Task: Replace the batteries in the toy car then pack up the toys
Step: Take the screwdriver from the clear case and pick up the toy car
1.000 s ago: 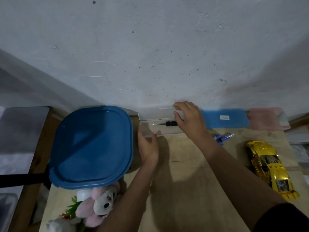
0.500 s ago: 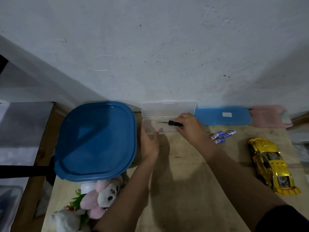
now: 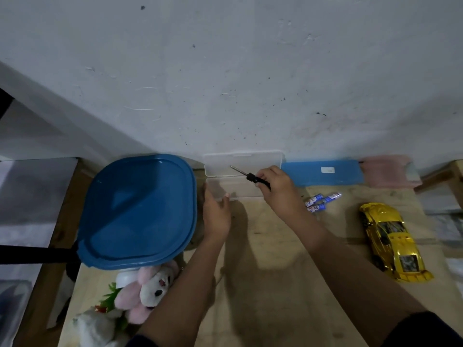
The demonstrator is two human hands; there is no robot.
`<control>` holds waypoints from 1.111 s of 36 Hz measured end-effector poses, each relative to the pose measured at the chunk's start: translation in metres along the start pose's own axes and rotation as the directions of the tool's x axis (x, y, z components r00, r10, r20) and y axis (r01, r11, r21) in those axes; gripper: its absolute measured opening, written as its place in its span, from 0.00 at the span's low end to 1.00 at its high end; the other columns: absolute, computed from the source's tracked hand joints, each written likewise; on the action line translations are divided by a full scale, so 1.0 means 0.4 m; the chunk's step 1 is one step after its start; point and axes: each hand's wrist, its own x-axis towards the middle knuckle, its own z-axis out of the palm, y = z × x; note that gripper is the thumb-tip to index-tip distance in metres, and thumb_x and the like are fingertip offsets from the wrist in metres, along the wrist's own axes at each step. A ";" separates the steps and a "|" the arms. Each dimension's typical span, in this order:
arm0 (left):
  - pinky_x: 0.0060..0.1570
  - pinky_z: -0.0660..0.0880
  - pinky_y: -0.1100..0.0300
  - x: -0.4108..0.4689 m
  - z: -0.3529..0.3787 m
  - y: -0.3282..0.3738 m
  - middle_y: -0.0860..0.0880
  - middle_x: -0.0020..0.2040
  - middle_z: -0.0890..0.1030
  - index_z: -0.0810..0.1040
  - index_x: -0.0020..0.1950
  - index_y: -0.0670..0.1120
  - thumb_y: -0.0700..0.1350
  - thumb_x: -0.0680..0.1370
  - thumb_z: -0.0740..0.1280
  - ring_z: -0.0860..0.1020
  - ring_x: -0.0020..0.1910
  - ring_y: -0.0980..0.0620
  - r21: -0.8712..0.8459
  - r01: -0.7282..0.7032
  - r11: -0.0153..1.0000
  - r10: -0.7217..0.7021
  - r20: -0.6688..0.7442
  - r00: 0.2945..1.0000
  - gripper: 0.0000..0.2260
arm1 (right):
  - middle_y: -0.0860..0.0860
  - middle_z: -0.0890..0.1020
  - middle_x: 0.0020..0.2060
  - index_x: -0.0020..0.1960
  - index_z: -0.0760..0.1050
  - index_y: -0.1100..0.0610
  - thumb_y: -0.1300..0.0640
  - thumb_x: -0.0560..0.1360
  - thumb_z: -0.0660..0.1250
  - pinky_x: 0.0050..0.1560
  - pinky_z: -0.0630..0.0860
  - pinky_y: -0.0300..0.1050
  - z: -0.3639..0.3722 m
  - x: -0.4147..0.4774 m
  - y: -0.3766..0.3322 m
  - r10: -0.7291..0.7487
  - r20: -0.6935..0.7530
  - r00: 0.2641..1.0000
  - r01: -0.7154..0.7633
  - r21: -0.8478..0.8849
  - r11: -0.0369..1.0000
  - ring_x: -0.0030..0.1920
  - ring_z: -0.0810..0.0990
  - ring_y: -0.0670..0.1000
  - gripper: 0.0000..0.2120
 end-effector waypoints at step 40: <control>0.71 0.55 0.44 -0.429 0.581 0.141 0.50 0.77 0.34 0.46 0.77 0.57 0.55 0.65 0.77 0.32 0.74 0.43 0.391 -0.690 0.608 0.267 0.718 0.643 0.50 | 0.56 0.81 0.50 0.52 0.78 0.63 0.60 0.71 0.71 0.46 0.68 0.35 -0.493 -0.449 0.518 0.643 0.089 0.760 -0.649 0.116 0.752 0.48 0.76 0.48 0.11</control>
